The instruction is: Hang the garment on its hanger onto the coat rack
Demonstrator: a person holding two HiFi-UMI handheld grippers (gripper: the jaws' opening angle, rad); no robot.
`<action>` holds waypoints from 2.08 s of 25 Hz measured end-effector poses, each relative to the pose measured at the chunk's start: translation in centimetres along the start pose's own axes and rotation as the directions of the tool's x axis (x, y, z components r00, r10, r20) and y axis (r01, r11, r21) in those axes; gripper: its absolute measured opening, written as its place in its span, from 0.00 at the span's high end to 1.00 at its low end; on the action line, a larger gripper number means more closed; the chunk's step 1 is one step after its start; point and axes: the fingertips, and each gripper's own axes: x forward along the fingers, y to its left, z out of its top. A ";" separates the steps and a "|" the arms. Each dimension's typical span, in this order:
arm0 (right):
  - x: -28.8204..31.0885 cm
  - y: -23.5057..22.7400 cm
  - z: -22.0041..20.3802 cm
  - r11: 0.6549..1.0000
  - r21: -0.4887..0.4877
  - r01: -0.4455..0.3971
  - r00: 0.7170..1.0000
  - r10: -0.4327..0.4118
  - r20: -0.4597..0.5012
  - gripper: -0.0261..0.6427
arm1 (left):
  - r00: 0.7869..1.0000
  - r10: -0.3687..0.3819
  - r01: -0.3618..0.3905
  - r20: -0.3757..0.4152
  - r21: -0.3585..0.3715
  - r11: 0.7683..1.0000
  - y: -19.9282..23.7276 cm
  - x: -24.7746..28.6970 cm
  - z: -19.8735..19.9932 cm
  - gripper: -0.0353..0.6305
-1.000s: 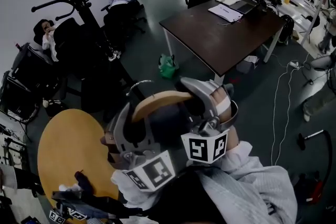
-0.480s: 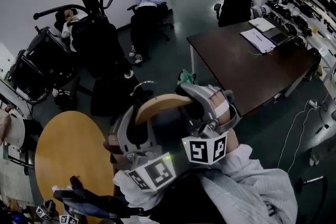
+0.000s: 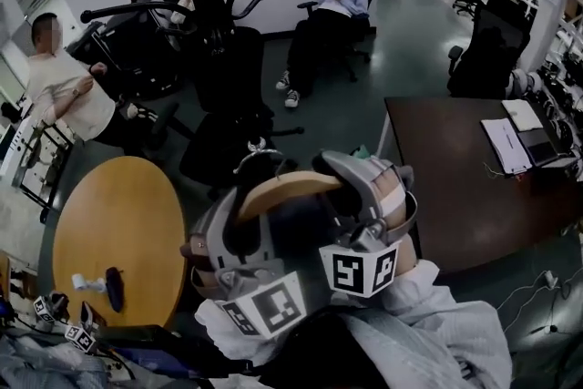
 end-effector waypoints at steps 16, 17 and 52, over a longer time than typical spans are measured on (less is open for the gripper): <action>13.4 2.0 -2.8 1.000 -0.006 0.029 0.999 -0.029 0.036 0.88 | 0.999 0.053 -0.054 0.005 0.034 0.998 3.8 11.6 -5.8 0.79; 14.0 1.9 -2.8 0.999 -0.010 0.043 0.999 -0.043 0.033 0.88 | 0.998 0.053 -0.054 0.019 0.037 0.998 4.1 12.1 -5.9 0.79; 26.0 5.0 -8.7 0.996 -0.019 -0.089 0.996 0.089 0.023 0.87 | 0.998 -0.006 0.006 -0.069 -0.001 1.000 4.2 24.5 -11.9 0.79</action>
